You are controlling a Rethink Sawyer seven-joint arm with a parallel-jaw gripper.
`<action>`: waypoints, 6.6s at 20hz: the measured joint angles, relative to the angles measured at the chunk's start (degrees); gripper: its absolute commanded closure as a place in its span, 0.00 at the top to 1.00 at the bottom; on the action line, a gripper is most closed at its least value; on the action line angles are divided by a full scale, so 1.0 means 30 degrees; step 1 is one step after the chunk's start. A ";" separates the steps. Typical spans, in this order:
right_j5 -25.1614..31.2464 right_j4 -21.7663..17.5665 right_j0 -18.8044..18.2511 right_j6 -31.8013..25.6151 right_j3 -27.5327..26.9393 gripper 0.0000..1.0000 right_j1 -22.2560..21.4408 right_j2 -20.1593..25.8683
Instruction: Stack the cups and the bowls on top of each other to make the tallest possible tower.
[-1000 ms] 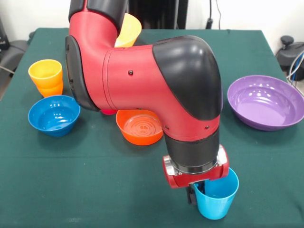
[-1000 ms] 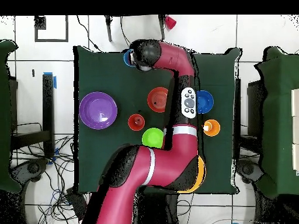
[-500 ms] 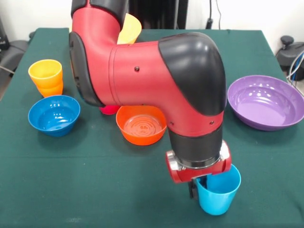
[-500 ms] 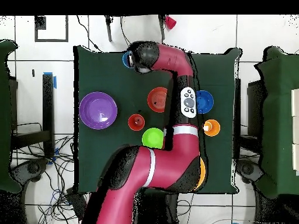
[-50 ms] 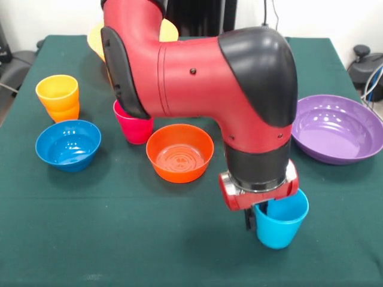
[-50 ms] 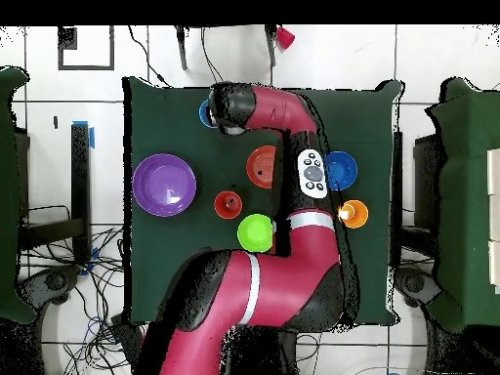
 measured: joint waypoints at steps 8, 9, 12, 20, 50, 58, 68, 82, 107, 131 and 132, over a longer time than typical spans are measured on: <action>-0.1367 -0.0344 -0.0462 0.0000 0.2842 0.00 -0.1311 -0.0546; -0.1482 -0.0352 -0.0565 0.0000 0.3035 0.00 -0.1384 -0.0560; -0.1882 -0.0352 -0.1143 0.0000 0.3425 0.00 -0.1521 -0.0549; -0.1898 -0.0356 -0.2101 0.0000 0.3176 0.00 -0.1384 -0.0472; -0.2209 -0.0479 -0.2698 0.0000 0.2101 1.00 -0.0662 -0.0280; -0.2279 -0.0961 -0.2886 0.0000 0.2333 1.00 -0.0754 -0.0276; -0.2279 -0.1127 -0.2886 0.0000 0.3146 1.00 -0.1197 -0.0274; -0.1890 -0.1108 -0.2833 0.0000 0.5555 1.00 -0.3384 -0.0272; -0.1902 -0.1092 -0.3312 0.0000 0.9992 1.00 -0.5772 -0.0142; -0.3318 -0.1131 -0.4363 0.0000 1.3449 1.00 -0.7612 0.0106; -0.3314 -0.1135 -0.4363 0.0000 1.3455 1.00 -0.7678 0.0114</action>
